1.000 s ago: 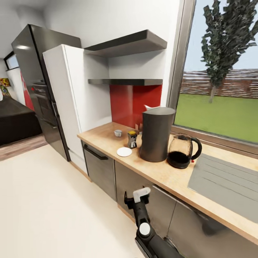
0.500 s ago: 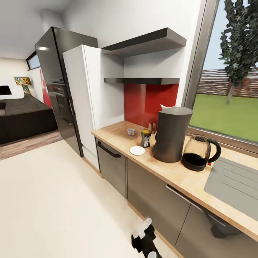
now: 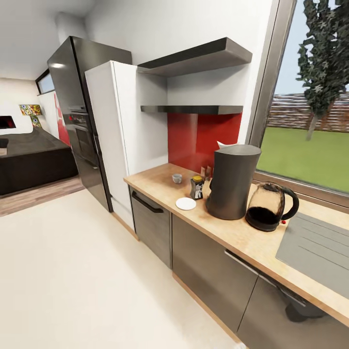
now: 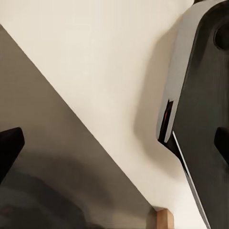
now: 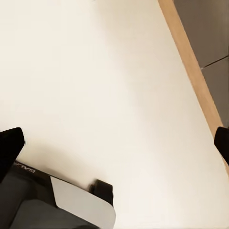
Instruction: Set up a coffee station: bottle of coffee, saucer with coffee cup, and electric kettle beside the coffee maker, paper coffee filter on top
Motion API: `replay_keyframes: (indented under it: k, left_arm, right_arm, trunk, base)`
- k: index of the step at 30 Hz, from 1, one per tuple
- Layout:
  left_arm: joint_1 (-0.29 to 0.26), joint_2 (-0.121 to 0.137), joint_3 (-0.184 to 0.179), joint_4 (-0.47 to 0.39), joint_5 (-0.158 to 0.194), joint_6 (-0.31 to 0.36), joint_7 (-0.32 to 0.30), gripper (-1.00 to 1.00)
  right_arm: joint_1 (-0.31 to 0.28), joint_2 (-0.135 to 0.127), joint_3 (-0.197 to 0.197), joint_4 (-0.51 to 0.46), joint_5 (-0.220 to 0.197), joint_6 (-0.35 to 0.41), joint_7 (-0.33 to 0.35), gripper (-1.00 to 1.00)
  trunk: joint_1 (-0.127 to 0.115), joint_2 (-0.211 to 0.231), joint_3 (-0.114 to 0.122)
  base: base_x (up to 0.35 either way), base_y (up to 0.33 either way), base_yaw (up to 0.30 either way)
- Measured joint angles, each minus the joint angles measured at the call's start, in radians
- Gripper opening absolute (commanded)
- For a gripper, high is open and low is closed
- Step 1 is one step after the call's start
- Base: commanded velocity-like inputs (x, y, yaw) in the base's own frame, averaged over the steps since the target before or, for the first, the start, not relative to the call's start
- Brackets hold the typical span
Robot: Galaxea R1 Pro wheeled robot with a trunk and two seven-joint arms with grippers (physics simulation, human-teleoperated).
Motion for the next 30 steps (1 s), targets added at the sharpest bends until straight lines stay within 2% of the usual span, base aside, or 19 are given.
replay_keyframes:
  k: [10,19,30]
  left_arm:
    - [-0.002,-0.001,0.0,-0.004,0.005,-0.016,-0.005,1.0]
    - [-0.026,-0.003,0.0,-0.028,0.005,-0.015,-0.011,1.0]
    - [-0.029,-0.009,0.001,-0.032,0.005,-0.016,-0.012,1.0]
  right_arm:
    - [0.002,0.006,0.0,-0.001,-0.01,-0.001,0.004,1.0]
    - [0.003,0.007,0.0,-0.002,-0.011,0.0,0.003,1.0]
    - [0.003,0.006,-0.001,-0.003,-0.011,0.0,0.003,1.0]
  trunk:
    - [0.0,0.0,0.0]
    - [0.0,0.0,0.0]
    - [0.0,0.0,0.0]
  base:
    - [0.01,0.004,0.0]
    - [0.199,0.283,0.0]
    - [0.223,0.29,0.0]
